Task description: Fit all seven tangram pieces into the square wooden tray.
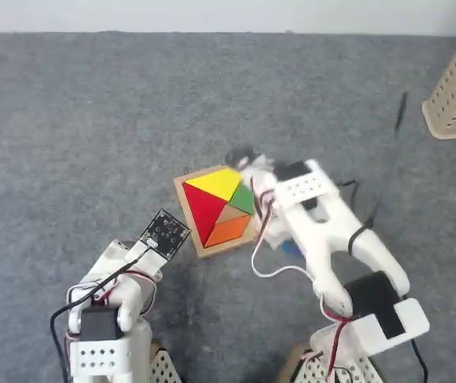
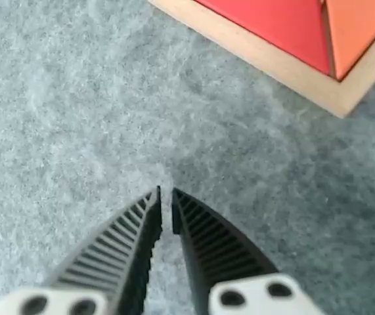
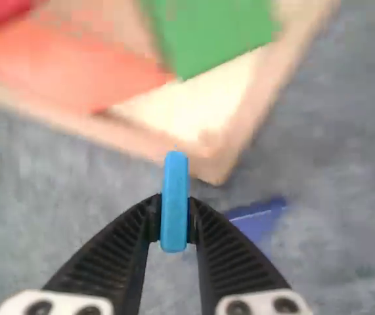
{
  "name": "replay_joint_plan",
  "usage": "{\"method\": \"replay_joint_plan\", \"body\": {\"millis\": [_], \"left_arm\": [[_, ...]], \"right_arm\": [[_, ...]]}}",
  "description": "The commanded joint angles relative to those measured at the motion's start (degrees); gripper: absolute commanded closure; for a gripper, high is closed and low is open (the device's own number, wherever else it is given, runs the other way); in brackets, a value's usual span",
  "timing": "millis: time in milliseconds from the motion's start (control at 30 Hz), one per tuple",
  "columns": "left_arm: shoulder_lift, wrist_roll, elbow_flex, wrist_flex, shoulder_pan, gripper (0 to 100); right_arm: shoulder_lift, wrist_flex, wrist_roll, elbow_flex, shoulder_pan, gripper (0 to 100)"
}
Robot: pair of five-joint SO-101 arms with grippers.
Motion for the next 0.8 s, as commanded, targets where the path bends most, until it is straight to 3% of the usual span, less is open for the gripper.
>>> {"method": "replay_joint_plan", "body": {"millis": [0,333,767], "left_arm": [[-0.97,-0.09,-0.57,0.18,-0.26,98],[-0.97,-0.09,-0.57,0.18,-0.26,98],[-0.97,-0.09,-0.57,0.18,-0.09,98]], "right_arm": [[-3.91,1.36,-6.07,-11.60,1.01,99.3],[22.29,6.64,-16.70,-48.00,0.04,99.3],[50.77,21.41,-17.05,-83.25,-0.57,99.3]]}}
